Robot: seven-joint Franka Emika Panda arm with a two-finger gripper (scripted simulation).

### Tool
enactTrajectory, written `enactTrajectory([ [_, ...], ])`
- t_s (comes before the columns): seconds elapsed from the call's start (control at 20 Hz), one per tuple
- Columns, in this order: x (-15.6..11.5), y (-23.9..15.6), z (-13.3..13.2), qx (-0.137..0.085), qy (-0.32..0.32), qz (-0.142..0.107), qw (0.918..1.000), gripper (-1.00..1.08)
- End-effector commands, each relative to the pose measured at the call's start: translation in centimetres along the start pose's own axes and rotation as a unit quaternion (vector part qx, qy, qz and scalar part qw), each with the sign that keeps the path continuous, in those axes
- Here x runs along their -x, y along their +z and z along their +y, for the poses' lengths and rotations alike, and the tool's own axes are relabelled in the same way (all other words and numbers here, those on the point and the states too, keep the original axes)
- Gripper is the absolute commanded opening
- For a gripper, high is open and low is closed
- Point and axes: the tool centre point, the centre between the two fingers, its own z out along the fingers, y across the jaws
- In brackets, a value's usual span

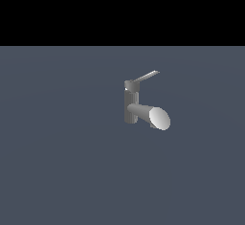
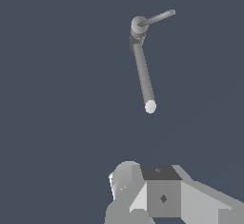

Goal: Turn on the faucet by rotating a designated handle.

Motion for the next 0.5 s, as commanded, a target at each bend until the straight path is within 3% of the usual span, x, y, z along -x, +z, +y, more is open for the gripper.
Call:
enactTrajectory([
  [0.0,0.0,0.0,0.0,0.000,0.000,0.000,1.0000,-1.00],
  [0.45,-1.2,1.1,-0.5,0.000,0.025,0.001,0.9997,-1.00],
])
